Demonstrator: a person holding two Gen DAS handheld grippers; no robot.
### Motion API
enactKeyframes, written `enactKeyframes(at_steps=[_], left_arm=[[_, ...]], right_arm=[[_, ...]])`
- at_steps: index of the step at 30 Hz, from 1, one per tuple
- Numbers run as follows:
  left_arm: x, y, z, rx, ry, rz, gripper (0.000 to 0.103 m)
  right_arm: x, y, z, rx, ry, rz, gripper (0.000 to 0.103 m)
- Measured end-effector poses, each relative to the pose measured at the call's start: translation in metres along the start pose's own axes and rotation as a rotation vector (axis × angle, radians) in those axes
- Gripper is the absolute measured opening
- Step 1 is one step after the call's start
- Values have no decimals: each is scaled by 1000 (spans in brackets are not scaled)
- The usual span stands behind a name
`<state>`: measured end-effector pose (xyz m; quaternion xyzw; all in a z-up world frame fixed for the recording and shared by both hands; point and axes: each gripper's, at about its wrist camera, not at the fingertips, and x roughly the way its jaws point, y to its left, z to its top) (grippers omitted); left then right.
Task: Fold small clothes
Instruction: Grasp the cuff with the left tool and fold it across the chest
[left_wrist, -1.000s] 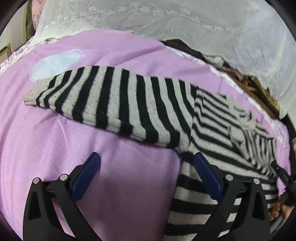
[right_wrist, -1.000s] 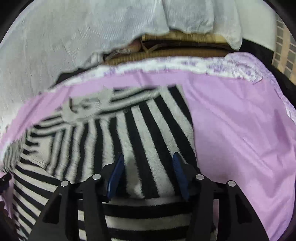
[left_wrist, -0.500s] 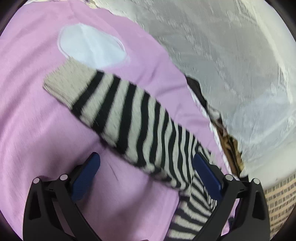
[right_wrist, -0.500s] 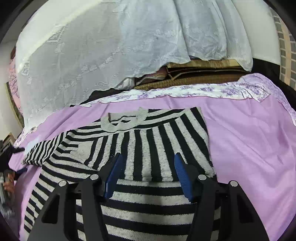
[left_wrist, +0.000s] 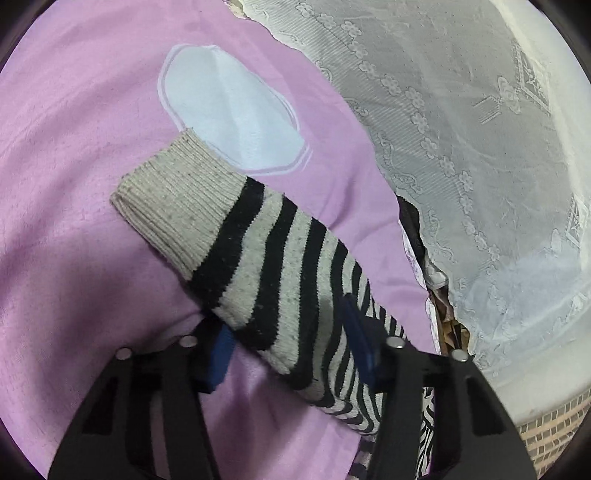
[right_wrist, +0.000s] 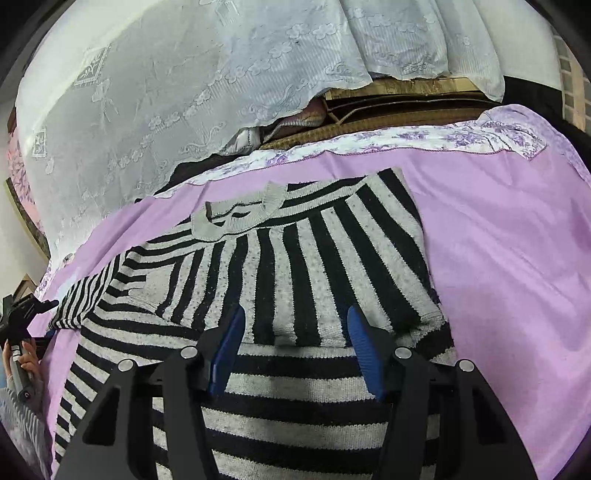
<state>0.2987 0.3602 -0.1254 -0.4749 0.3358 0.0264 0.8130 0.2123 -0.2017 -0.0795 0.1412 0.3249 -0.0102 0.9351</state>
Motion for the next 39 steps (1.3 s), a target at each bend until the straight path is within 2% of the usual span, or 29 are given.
enactKeyframes(at_steps=[1, 3, 9, 17, 26, 34, 39], left_arm=[[0, 1, 0, 0, -2, 4, 39], [-1, 4, -1, -9, -1, 3, 24], [-4, 9, -3, -13, 1, 2, 13], [-21, -40, -21, 213, -68, 116, 10], [-27, -99, -30, 403, -99, 220, 10], [-32, -160, -57, 559, -131, 249, 10], [-28, -199, -84, 644, -130, 233, 10]], right_arm=[[0, 0, 0, -3, 2, -2, 58], [2, 0, 0, -1, 9, -1, 58], [4, -1, 1, 1, 21, 4, 59], [6, -2, 1, 11, 34, 16, 59], [8, -4, 2, 29, 44, 28, 59], [10, -5, 2, 43, 53, 39, 59], [12, -6, 2, 48, 58, 44, 60]])
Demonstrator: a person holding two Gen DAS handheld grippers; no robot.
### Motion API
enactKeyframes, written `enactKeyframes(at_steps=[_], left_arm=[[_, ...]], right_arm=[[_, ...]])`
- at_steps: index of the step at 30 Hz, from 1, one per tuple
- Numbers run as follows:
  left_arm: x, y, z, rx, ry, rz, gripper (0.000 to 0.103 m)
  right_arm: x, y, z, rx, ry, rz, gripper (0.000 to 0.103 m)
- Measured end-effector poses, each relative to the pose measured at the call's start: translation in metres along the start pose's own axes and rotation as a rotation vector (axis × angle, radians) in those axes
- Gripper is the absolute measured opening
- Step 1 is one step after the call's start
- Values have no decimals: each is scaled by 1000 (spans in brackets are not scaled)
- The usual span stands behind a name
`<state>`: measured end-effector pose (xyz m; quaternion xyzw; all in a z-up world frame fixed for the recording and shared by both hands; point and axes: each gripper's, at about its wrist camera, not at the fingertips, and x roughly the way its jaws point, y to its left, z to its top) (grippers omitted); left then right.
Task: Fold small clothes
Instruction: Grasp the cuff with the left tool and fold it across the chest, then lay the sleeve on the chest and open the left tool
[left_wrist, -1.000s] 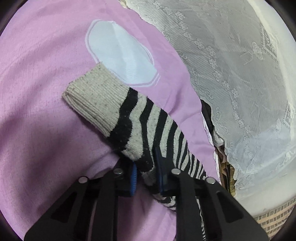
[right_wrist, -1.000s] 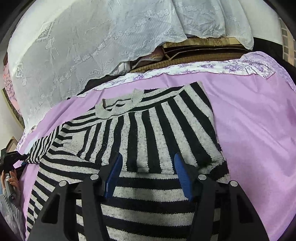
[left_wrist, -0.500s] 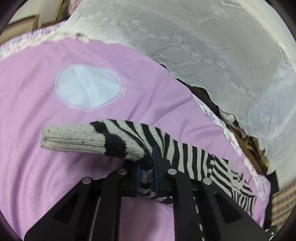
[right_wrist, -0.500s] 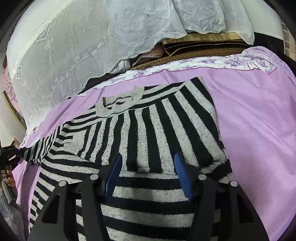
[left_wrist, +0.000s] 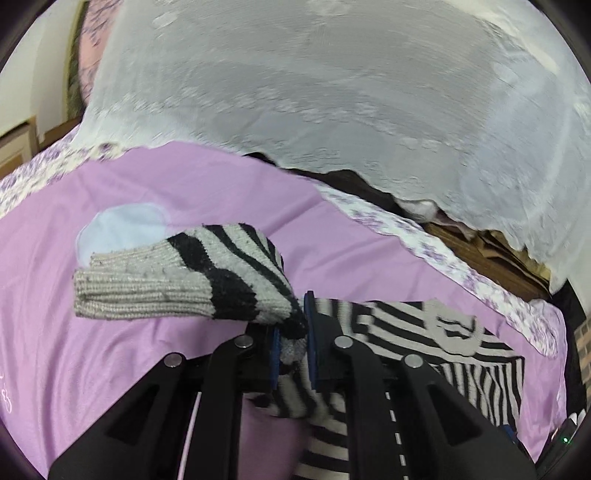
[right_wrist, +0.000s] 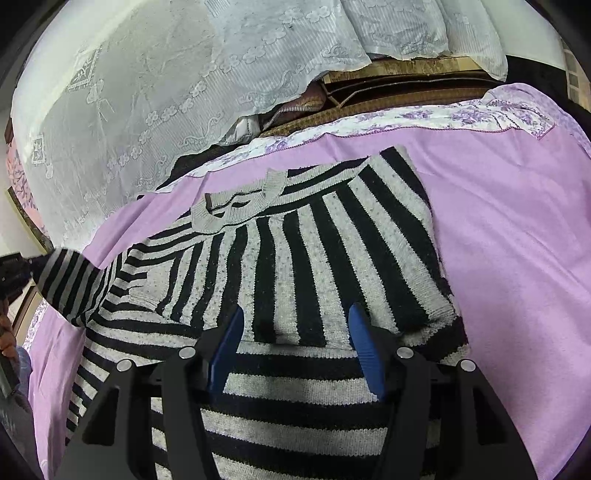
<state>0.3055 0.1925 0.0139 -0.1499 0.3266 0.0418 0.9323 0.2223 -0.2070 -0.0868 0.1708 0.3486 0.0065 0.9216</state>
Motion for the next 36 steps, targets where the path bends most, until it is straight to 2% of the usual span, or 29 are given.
enactKeyframes(at_steps=[7, 14, 22, 28, 29, 31, 32, 33, 35, 36], left_arm=[[-9, -63, -7, 97, -7, -54, 10], [-4, -124, -29, 186, 22, -96, 10], [10, -192, -78, 326, 58, -138, 10], [43, -220, -122, 361, 150, -160, 11], [48, -224, -129, 378, 164, -160, 13], [55, -234, -145, 441, 201, -169, 33], [54, -239, -153, 481, 205, -168, 51], [51, -244, -160, 526, 189, -161, 63], [36, -252, -171, 612, 126, -155, 74], [32, -253, -171, 624, 120, -163, 79]], right_arm=[[1, -1, 1, 10, 7, 9, 60], [2, -2, 1, 19, 8, 15, 60], [-1, -7, 3, 52, 5, 40, 60], [-10, -25, 6, 164, -44, 65, 60], [-13, -28, 7, 181, -56, 64, 60], [-19, -36, 9, 223, -87, 67, 60], [-23, -40, 10, 246, -104, 64, 60], [-26, -42, 12, 263, -112, 58, 60], [-30, -46, 15, 281, -112, 59, 60], [-32, -46, 17, 284, -113, 62, 60]])
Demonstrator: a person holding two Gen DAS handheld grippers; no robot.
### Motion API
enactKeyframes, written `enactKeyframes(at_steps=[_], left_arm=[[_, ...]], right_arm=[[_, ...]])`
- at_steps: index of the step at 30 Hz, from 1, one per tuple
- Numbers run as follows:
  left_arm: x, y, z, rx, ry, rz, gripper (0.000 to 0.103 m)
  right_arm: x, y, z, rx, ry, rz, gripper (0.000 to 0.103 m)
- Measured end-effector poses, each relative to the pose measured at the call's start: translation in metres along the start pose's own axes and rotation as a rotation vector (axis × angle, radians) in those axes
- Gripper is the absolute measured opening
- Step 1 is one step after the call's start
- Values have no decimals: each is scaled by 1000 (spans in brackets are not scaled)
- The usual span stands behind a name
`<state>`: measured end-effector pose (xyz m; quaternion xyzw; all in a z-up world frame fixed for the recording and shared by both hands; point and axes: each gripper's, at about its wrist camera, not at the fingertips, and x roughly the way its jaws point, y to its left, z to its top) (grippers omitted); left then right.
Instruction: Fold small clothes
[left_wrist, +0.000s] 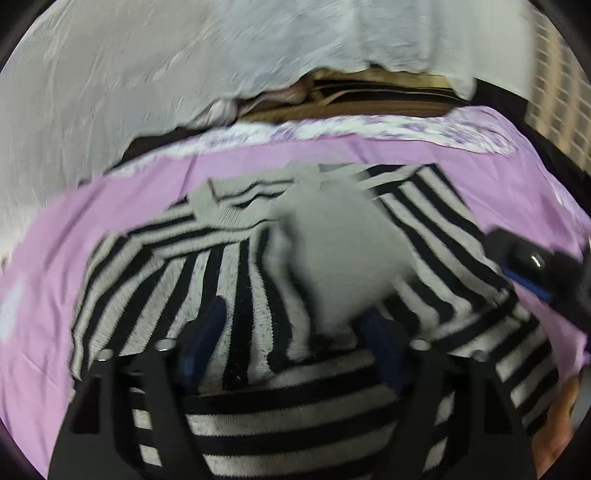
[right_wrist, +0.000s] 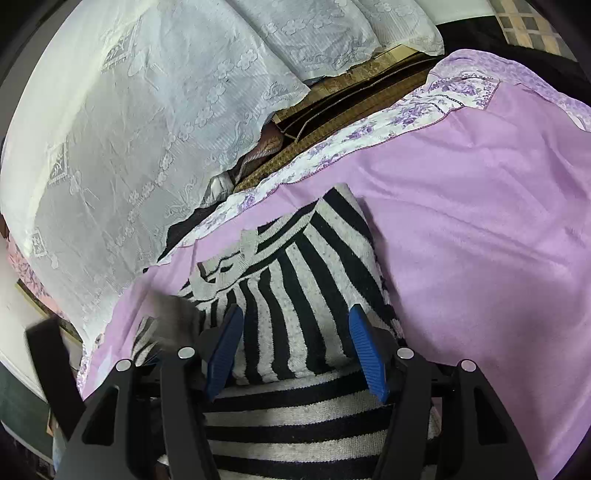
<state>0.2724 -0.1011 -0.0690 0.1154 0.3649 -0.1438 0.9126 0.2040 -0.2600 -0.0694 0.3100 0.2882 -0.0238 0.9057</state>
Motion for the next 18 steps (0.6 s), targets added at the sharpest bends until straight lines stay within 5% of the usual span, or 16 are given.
enactKeyframes(at_steps=[5, 15, 18], left_arm=[[-35, 15, -5, -7, -52, -29, 87], [-40, 126, -26, -126, -61, 310, 92], [-30, 150, -37, -149, -16, 338, 92]], right_arm=[[-2, 3, 0, -14, -2, -1, 60], [24, 7, -1, 72, 197, 157, 58], [42, 18, 0, 51, 267, 134, 58]])
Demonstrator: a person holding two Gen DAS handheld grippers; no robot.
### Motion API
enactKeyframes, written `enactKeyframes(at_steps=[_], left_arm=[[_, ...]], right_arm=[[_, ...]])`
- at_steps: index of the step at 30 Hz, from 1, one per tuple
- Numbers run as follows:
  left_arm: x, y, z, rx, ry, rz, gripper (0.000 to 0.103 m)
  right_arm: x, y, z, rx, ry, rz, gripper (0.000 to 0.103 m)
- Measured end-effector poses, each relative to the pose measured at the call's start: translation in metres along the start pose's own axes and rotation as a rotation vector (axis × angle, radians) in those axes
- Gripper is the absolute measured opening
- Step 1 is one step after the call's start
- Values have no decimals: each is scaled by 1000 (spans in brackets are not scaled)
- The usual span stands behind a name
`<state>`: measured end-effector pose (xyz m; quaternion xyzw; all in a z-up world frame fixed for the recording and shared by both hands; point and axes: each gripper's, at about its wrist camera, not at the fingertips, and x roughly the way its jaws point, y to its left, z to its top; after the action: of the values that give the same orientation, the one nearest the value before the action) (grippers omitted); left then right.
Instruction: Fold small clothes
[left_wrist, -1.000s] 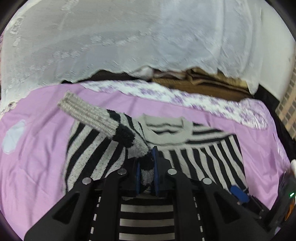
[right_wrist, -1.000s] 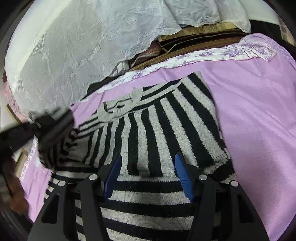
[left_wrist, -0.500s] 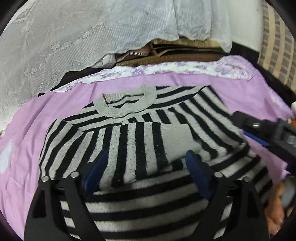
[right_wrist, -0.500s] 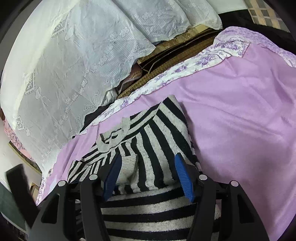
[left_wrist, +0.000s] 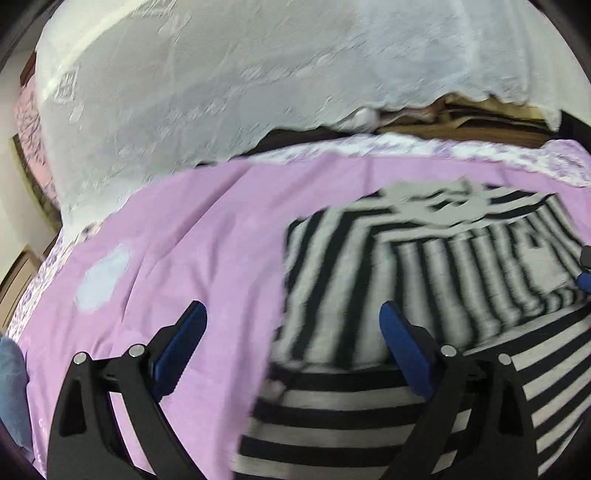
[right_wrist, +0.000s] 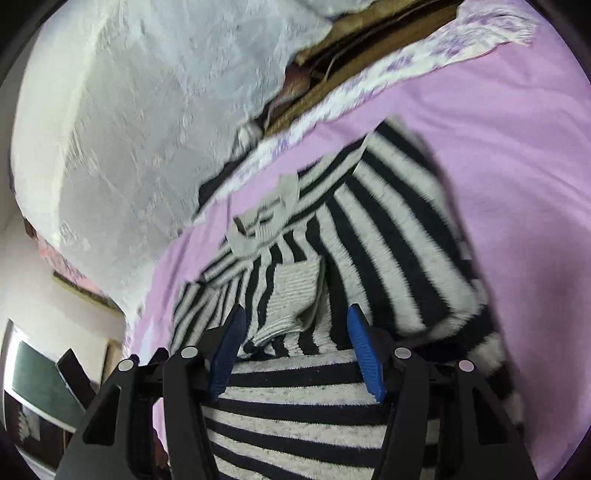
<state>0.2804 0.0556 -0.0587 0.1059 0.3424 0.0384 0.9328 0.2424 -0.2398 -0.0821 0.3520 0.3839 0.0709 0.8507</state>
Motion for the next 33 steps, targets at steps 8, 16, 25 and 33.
enactKeyframes(at_steps=[8, 16, 25, 33], left_arm=[[45, 16, -24, -51, 118, -45, 99], [47, 22, -26, -110, 130, -91, 99], [31, -3, -22, -49, 113, -64, 98], [25, 28, -11, -182, 118, -116, 99]], right_arm=[[34, 13, 8, -29, 31, -130, 59], [59, 26, 14, -86, 35, -85, 11], [41, 53, 45, -232, -78, -123, 10], [54, 13, 40, -143, -25, -167, 15]])
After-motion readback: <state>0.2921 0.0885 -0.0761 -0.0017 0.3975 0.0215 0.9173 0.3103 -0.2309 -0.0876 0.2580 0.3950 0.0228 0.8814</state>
